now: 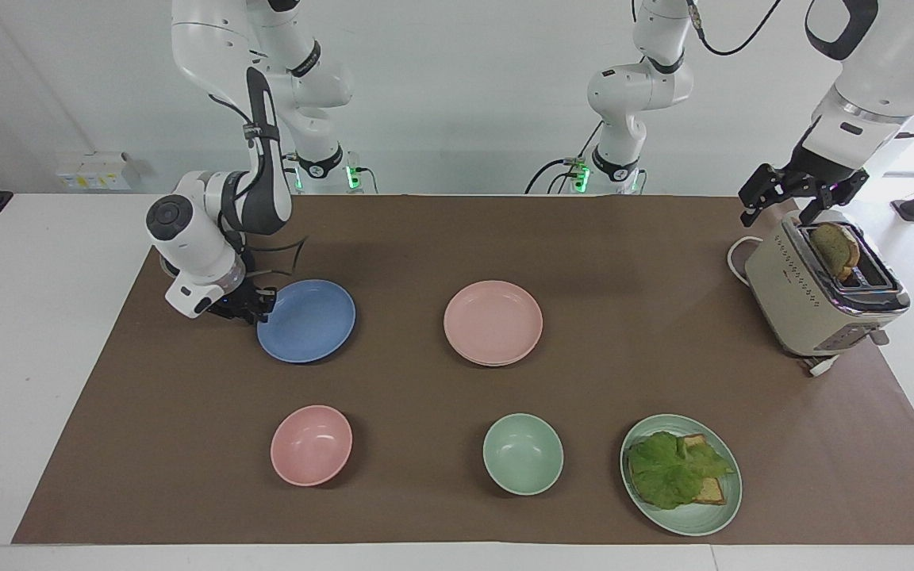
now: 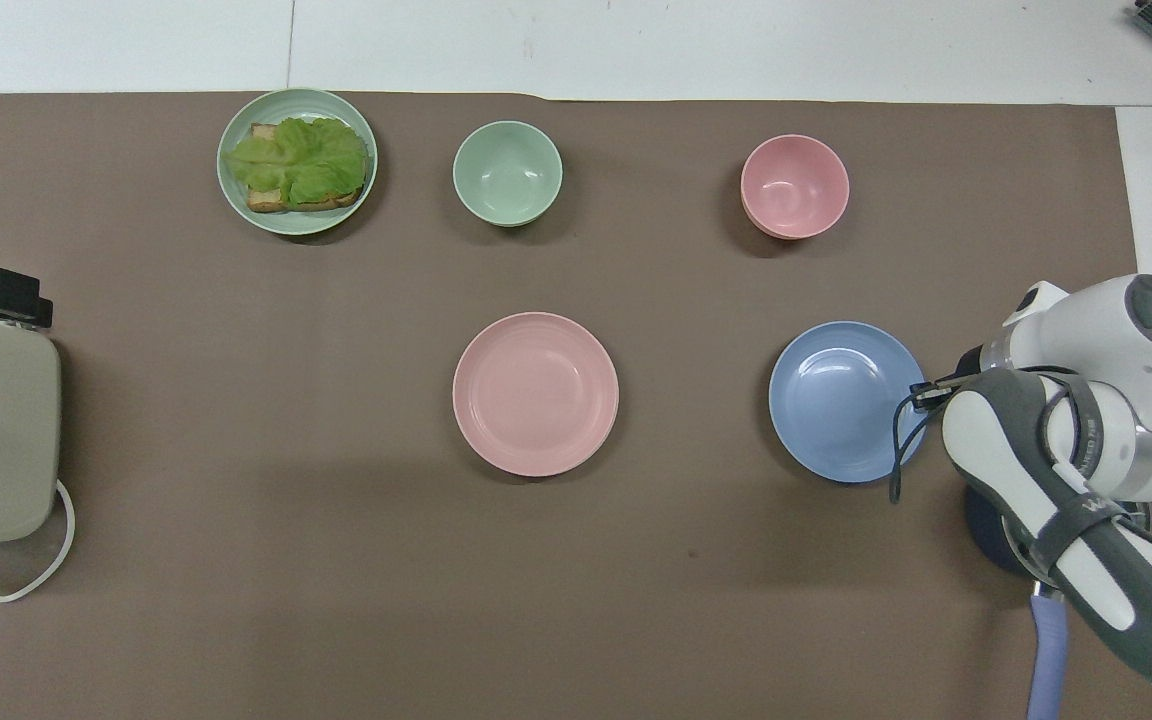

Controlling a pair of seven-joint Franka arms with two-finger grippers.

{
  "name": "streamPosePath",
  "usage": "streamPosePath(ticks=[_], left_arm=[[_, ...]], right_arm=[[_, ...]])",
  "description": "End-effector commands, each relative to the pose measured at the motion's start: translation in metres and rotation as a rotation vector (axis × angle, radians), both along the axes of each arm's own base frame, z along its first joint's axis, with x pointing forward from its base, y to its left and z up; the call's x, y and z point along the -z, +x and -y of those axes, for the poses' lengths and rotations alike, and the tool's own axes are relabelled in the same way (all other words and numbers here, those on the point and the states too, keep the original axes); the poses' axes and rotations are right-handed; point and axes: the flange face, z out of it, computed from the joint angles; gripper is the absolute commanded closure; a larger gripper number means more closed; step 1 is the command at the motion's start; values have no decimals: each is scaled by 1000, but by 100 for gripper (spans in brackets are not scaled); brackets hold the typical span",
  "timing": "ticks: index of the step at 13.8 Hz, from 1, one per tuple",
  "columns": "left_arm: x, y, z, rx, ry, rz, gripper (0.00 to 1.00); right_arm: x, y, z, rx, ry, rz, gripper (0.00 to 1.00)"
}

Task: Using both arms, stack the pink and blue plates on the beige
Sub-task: 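Reach the right gripper to the blue plate rim and grasp it, then carry the blue plate with the right gripper onto the pink plate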

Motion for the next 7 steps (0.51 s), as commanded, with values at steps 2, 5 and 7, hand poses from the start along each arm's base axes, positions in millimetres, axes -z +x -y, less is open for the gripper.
streamPosePath(ticks=[2, 5, 7], left_arm=[[0, -3, -1, 0, 14, -11, 0], [0, -3, -2, -1, 12, -11, 0], [0, -3, -2, -2, 14, -11, 0]], right_arm=[[-6, 7, 3, -8, 24, 1, 100], [-57, 20, 1, -25, 33, -16, 100], [-97, 25, -8, -44, 37, -8, 100]])
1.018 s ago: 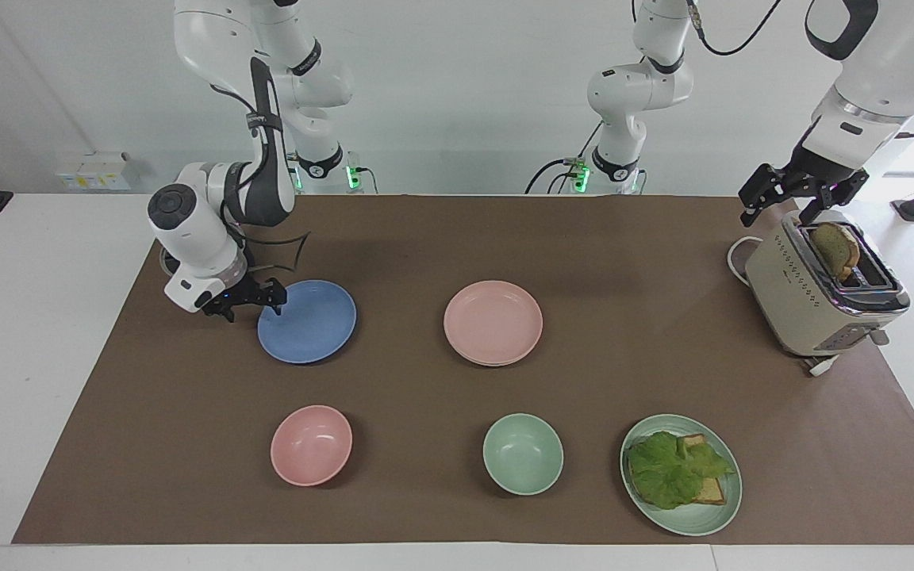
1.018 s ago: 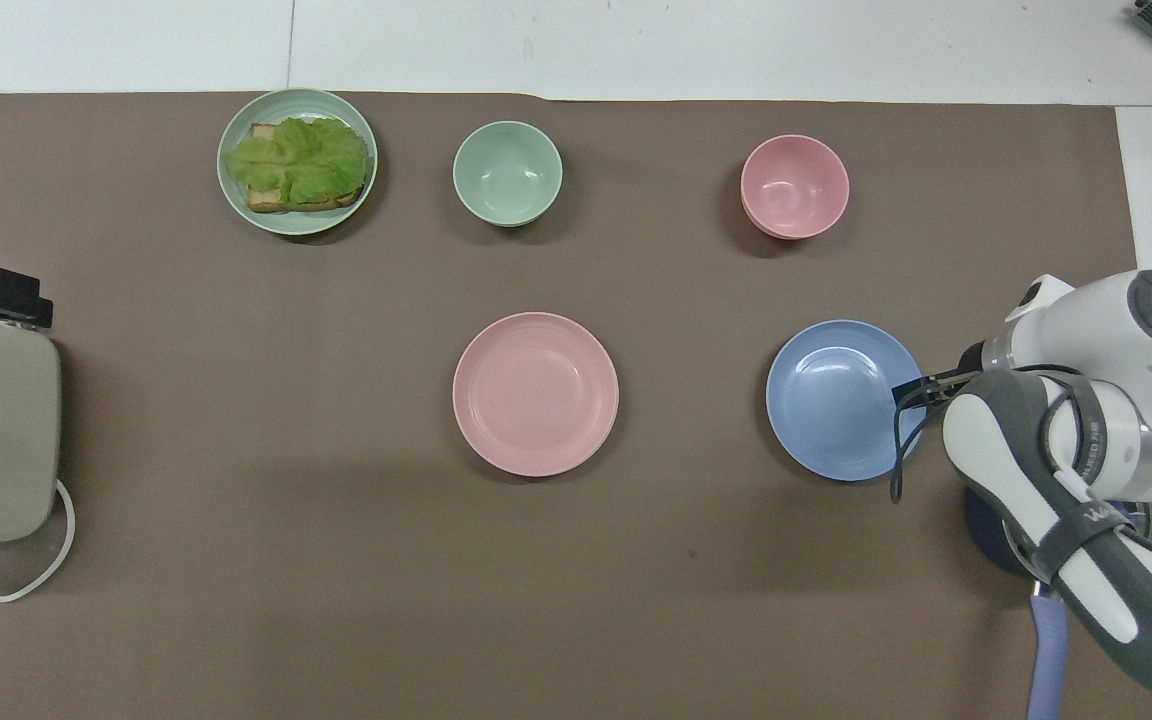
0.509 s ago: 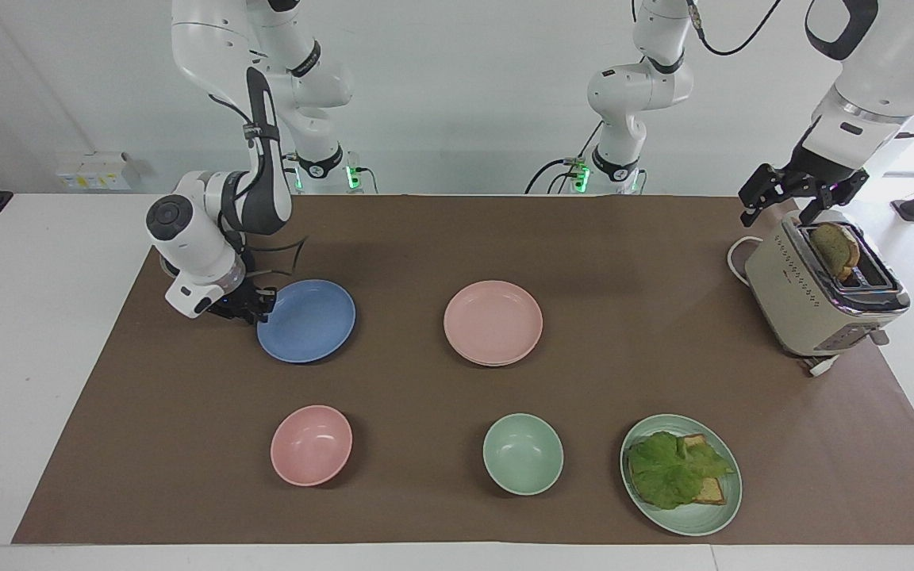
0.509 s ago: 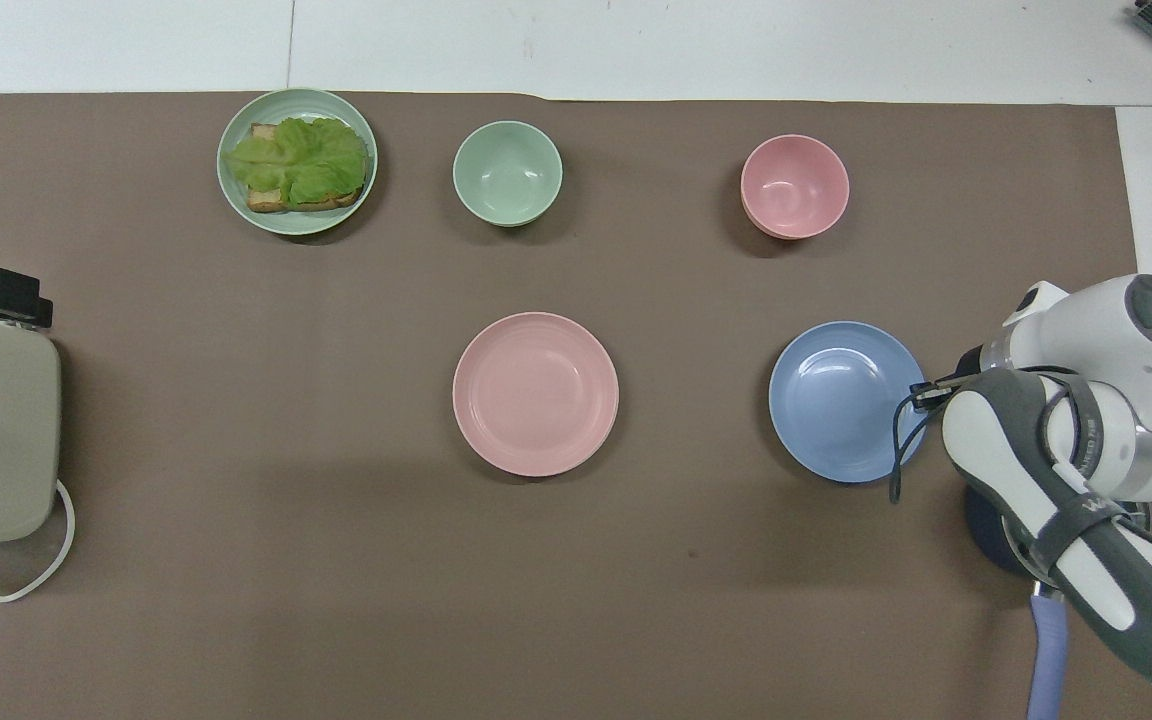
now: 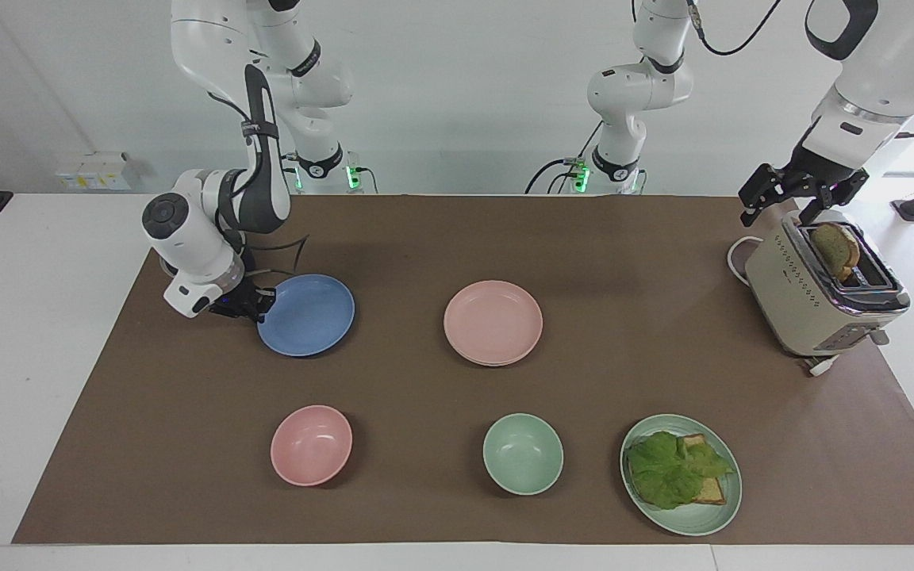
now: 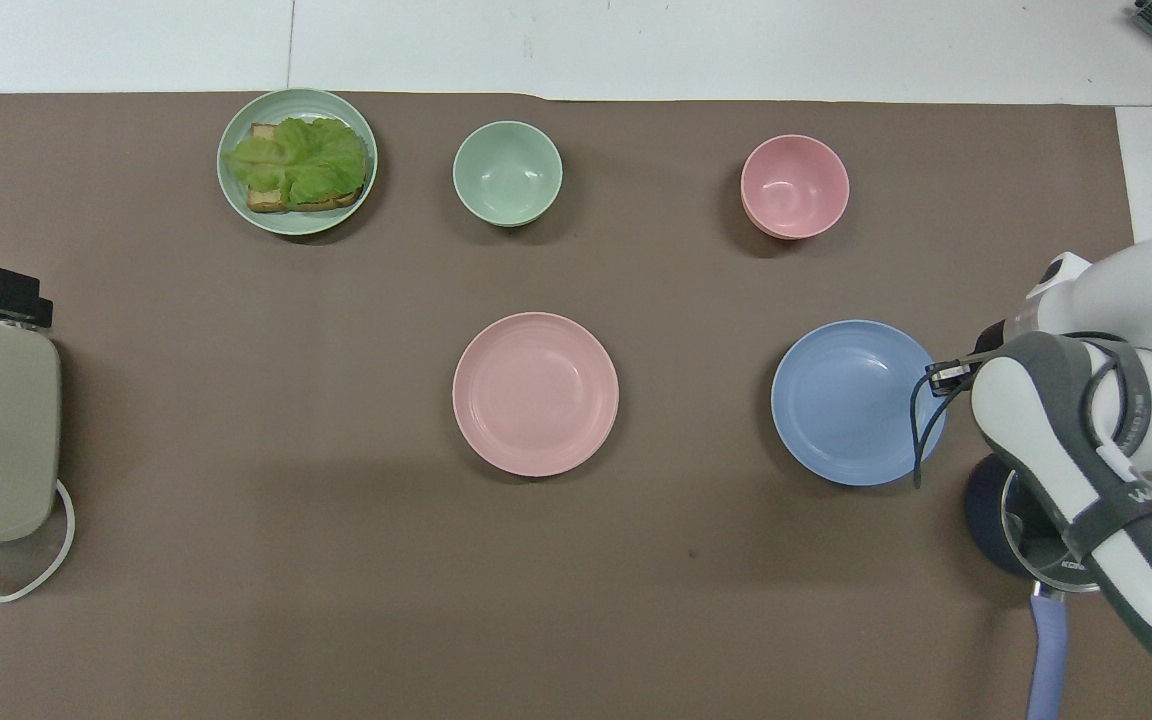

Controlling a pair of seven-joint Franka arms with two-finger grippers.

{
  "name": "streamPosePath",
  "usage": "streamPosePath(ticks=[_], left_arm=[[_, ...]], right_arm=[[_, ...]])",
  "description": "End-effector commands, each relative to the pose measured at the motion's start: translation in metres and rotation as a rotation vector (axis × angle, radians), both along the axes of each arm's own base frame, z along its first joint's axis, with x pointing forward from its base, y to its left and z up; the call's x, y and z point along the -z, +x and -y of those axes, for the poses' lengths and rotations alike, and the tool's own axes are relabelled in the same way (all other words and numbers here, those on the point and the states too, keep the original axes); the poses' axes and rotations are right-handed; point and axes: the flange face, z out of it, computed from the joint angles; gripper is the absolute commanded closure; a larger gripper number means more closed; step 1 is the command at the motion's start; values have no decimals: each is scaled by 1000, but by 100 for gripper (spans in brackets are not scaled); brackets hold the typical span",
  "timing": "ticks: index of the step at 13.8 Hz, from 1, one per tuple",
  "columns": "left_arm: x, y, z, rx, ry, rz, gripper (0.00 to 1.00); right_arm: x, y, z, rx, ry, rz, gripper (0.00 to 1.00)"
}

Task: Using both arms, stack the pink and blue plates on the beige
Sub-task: 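Carry the blue plate with the right gripper onto the pink plate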

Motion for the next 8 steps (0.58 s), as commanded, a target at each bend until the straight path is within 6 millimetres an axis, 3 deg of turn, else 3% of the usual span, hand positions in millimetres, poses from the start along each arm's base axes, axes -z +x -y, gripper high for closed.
streamPosePath(ticks=[1, 3, 5, 8], left_arm=[[1, -3, -1, 0, 14, -13, 0], [0, -3, -2, -2, 14, -11, 0], [0, -3, -2, -2, 14, -11, 0], [0, -3, -1, 0, 14, -11, 0]], right_arm=[[-57, 6, -8, -47, 20, 18, 100], [-79, 10, -27, -53, 47, 27, 100], [-83, 12, -51, -6, 92, 20, 100], [-84, 10, -118, 73, 74, 20, 100]])
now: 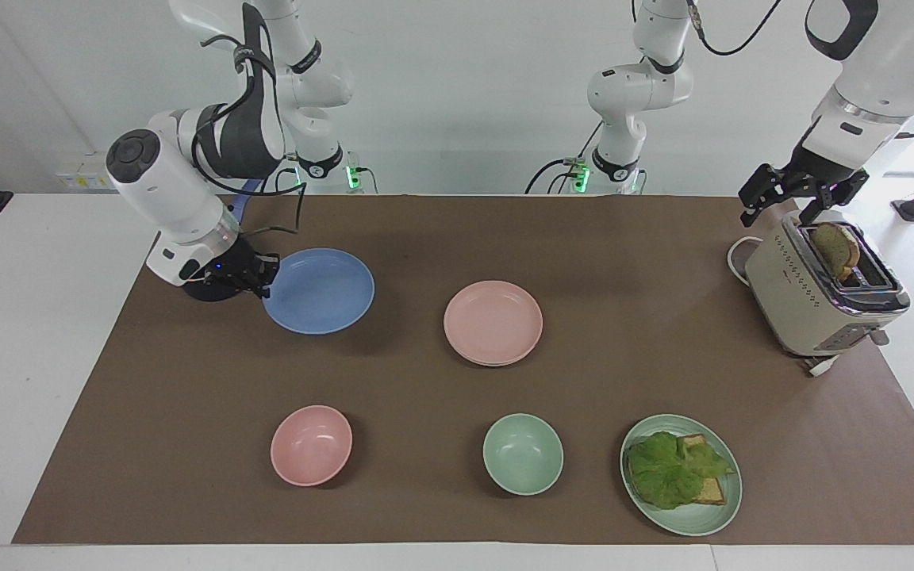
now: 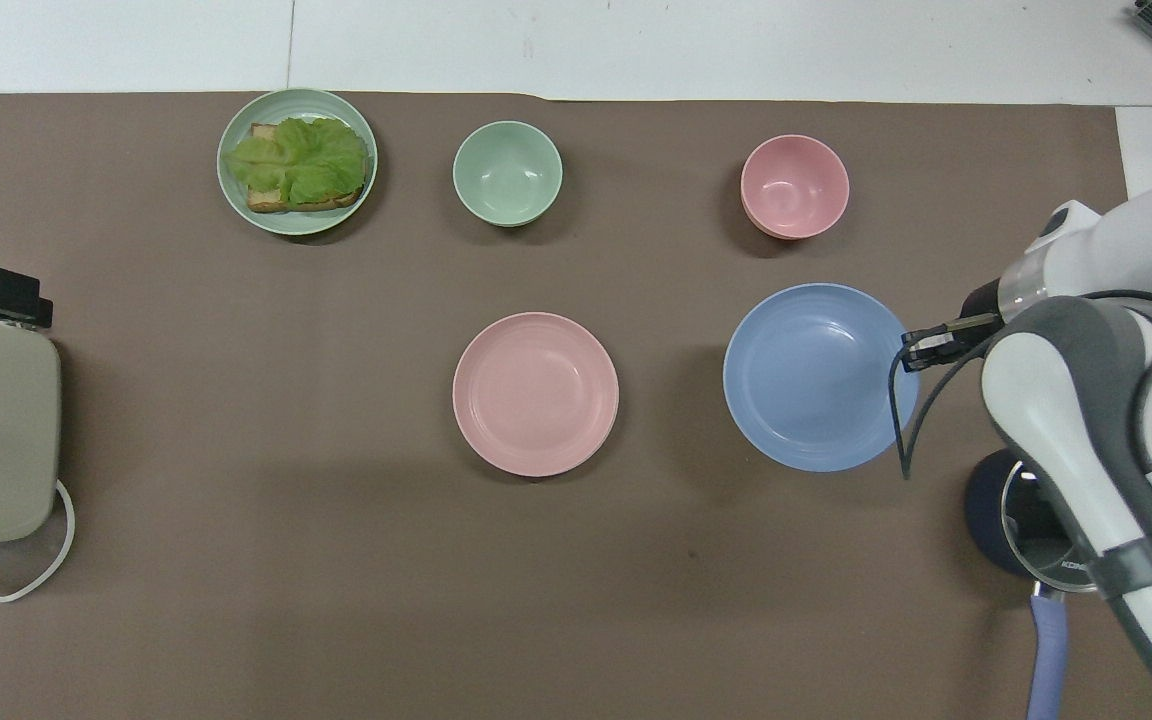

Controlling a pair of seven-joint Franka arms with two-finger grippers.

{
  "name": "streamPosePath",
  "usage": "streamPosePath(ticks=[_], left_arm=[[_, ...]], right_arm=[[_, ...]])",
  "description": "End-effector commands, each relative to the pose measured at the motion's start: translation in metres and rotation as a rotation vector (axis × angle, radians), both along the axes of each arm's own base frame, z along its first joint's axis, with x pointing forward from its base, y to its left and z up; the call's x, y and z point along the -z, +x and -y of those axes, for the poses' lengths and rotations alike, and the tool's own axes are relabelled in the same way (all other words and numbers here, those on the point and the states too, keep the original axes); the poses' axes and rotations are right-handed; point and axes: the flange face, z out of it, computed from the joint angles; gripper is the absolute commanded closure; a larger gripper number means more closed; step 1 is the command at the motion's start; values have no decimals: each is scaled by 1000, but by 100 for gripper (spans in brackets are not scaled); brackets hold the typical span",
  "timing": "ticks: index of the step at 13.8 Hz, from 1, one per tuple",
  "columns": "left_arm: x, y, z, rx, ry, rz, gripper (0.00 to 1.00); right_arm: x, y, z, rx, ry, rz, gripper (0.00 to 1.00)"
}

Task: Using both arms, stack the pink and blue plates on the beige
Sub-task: 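Carry the blue plate with the right gripper onto the pink plate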

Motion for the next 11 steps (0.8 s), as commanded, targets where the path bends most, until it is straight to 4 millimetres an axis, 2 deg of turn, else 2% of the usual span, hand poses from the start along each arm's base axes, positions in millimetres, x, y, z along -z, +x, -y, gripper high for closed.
streamPosePath(ticks=[1, 3, 8, 10, 11], left_arm=[[0, -3, -2, -3, 12, -11, 0], [0, -3, -2, -2, 14, -11, 0], [0, -3, -2, -2, 14, -11, 0], [0, -3, -1, 0, 14, -11, 0], [0, -3, -1, 0, 14, -11, 0]], right_arm=[[-3, 0, -56, 75, 2, 7, 100], [0, -1, -92, 131, 34, 12, 100], [15, -15, -201, 252, 74, 40, 100], [29, -20, -225, 277, 73, 35, 100], [36, -26, -244, 272, 76, 37, 100]])
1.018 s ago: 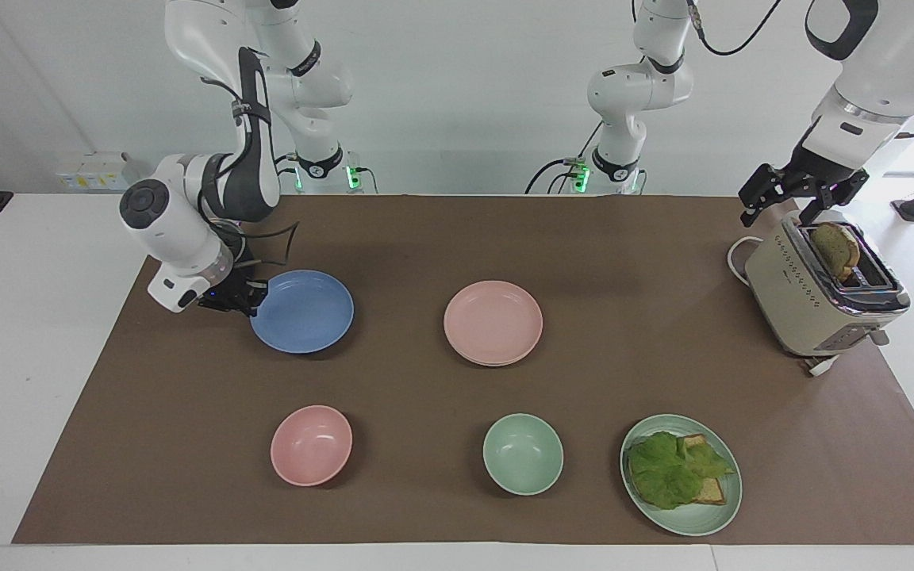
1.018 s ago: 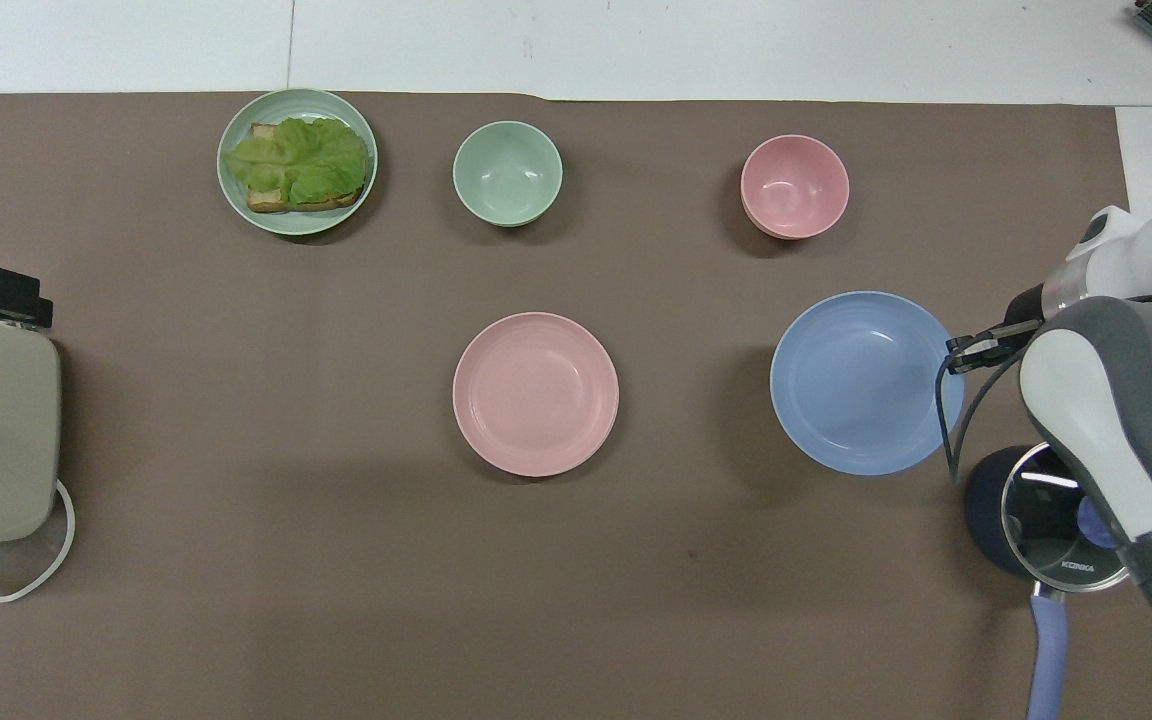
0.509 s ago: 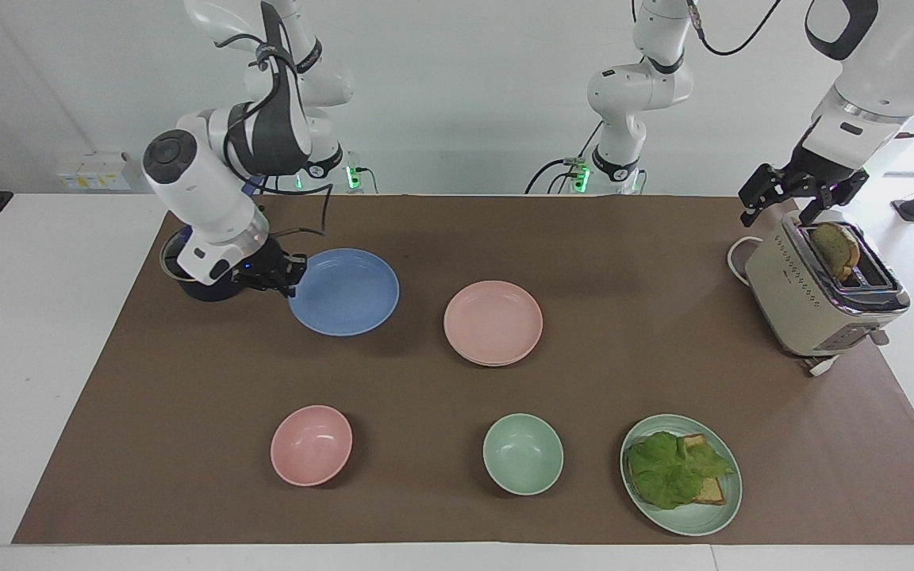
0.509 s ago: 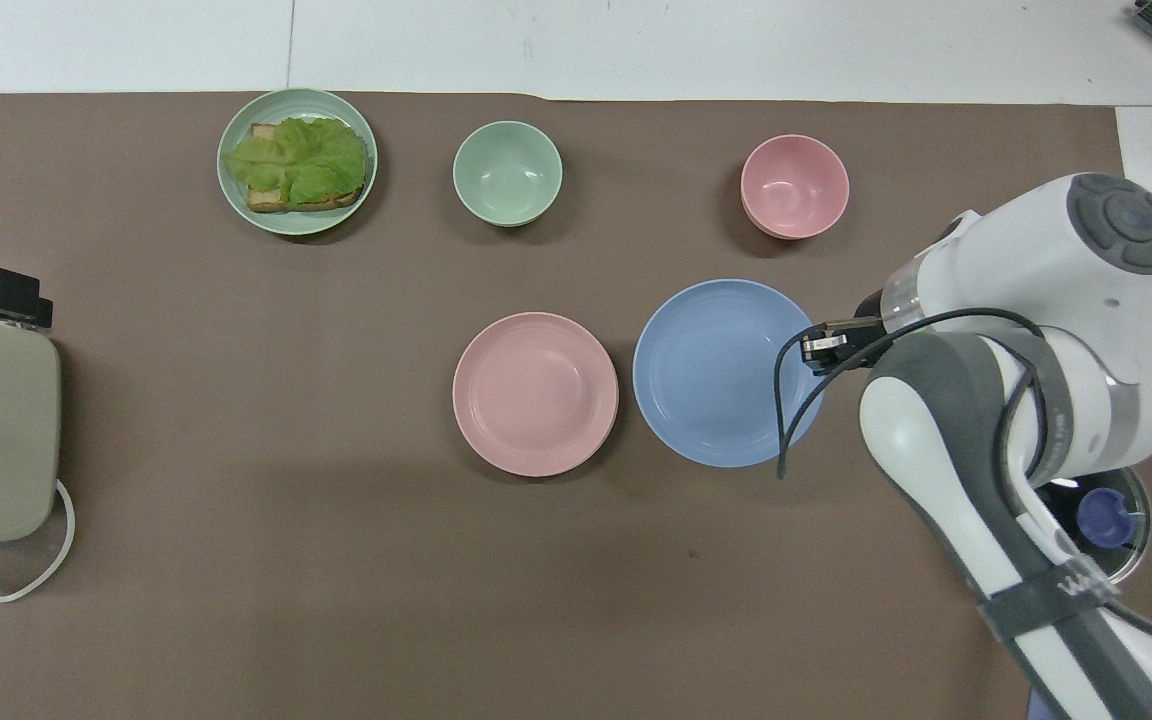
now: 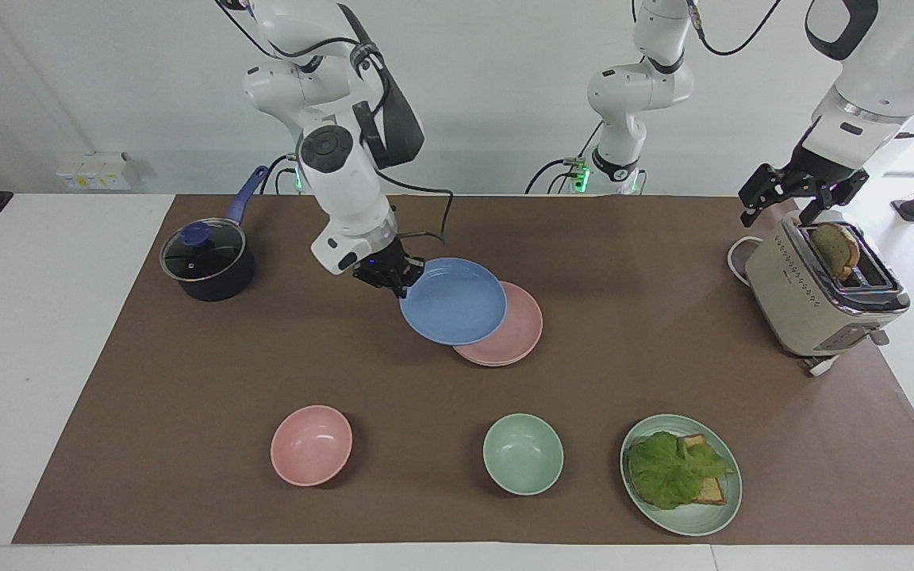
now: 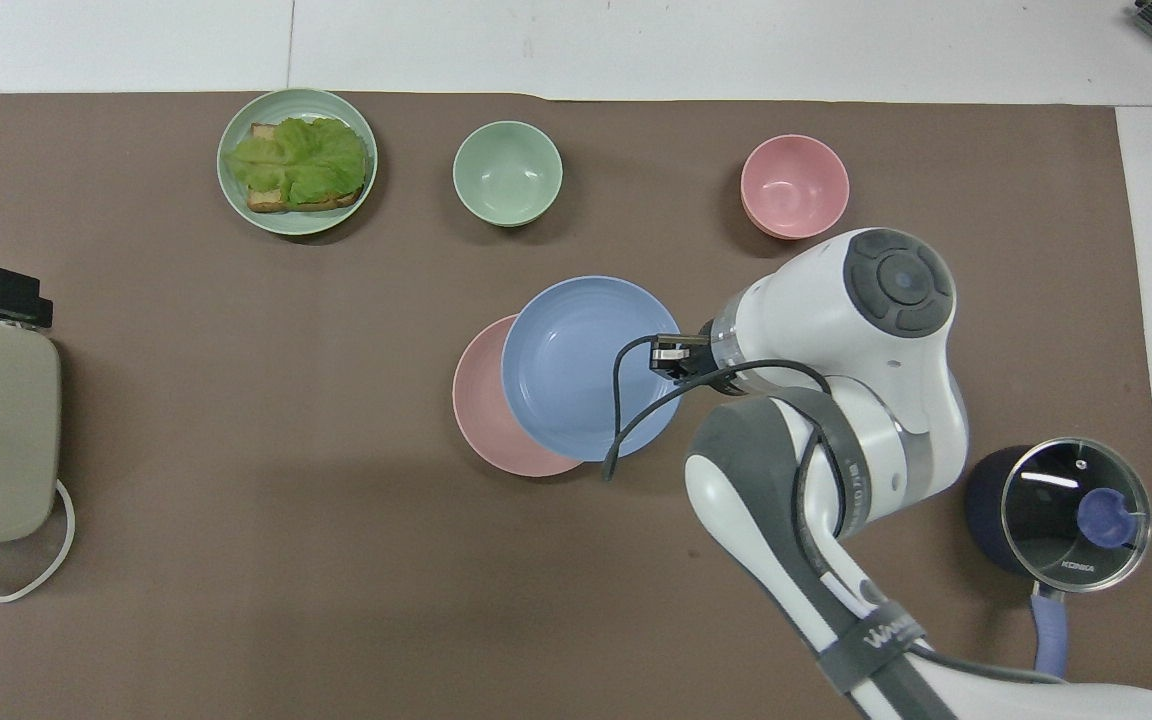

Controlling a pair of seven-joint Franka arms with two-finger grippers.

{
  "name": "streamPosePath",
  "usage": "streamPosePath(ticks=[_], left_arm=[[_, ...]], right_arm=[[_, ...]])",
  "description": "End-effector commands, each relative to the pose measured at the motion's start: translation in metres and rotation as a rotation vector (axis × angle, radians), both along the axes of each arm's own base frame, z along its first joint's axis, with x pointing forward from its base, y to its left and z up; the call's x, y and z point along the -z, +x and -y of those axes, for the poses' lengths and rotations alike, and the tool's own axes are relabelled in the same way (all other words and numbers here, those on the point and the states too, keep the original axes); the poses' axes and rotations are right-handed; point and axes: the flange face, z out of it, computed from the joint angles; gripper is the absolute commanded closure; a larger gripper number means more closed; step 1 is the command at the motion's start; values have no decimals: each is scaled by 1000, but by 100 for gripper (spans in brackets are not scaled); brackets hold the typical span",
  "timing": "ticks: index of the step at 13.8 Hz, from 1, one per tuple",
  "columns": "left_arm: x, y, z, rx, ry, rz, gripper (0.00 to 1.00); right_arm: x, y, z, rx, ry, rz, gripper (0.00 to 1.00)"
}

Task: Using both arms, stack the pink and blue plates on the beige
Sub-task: 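Carry the blue plate with the right gripper onto the pink plate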

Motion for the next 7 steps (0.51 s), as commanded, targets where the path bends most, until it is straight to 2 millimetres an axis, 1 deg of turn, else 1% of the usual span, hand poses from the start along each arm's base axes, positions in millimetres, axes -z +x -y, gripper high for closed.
streamPosePath(ticks=[1, 4, 5, 6, 7], left_arm=[[0, -3, -2, -1, 12, -11, 0], [0, -3, -1, 0, 14, -11, 0], [0, -3, -2, -2, 14, -11, 0], [0, -3, -1, 0, 12, -11, 0], [0, -3, -2, -2, 14, -11, 0]], right_arm=[[16, -5, -29, 30, 27, -4, 100], [35, -5, -36, 35, 20, -16, 100], [44, -7, -48, 35, 37, -9, 100], [49, -7, -54, 43, 54, -1, 100], [53, -6, -53, 42, 54, -1, 100]])
